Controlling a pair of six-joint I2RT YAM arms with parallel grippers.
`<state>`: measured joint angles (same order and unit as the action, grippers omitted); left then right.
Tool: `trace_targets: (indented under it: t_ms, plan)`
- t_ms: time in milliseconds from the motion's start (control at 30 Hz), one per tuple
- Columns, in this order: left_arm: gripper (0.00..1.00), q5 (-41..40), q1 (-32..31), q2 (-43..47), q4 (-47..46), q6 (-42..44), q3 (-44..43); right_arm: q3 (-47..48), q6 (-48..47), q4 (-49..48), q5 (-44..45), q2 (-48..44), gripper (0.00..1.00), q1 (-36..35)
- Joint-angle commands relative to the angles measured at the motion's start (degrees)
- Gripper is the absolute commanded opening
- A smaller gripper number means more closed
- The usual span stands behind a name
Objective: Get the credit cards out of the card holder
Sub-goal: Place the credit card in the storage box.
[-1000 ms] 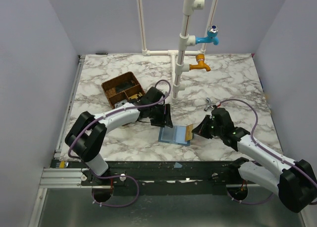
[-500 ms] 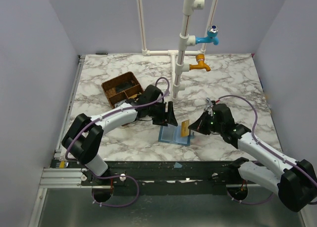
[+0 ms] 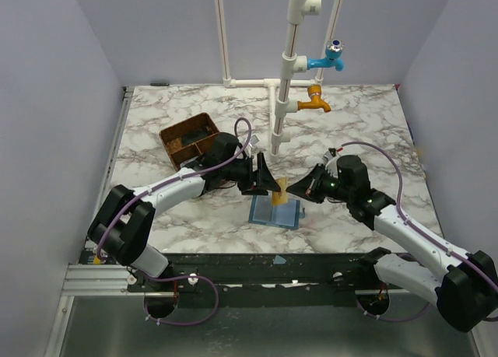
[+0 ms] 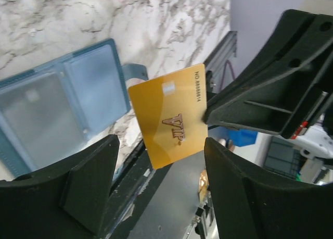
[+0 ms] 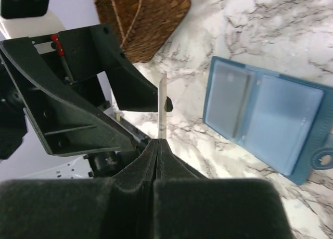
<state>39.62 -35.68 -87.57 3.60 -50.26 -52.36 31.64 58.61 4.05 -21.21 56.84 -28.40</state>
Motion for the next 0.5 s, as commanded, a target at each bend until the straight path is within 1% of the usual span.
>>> trace_targets:
  t_ms: [0, 67, 167, 267, 367, 400, 467]
  plan:
    - [0.69, 7.17, 1.07, 2.34, -12.36, -7.23, 3.90, 1.40, 3.69, -5.82, -5.04, 0.76, 0.01, 0.20]
    - [0.69, 8.55, 1.42, 2.62, -16.43, -10.09, 5.20, 1.16, 4.80, -7.30, -6.13, 0.96, 0.01, 0.23]
    - [0.69, 9.30, 1.62, 3.22, -19.13, -11.98, 6.06, 0.82, 6.19, -9.26, -7.03, 0.99, 0.01, 0.19]
    - [0.63, 10.10, 2.09, 4.02, -22.42, -14.42, 7.44, 0.79, 6.42, -9.59, -7.18, 0.94, 0.01, 0.19]
    - [0.52, 10.39, 2.54, 4.80, -23.52, -15.30, 8.14, 0.45, 6.37, -9.58, -7.09, 0.99, 0.01, 0.26]
    - [0.45, 10.56, 2.63, 4.94, -23.71, -15.43, 8.23, 0.27, 6.35, -9.62, -7.09, 1.06, 0.01, 0.21]
    - [0.26, 10.78, 2.62, 5.05, -24.34, -15.95, 8.48, 0.13, 6.26, -9.63, -7.27, 1.09, 0.01, 0.19]
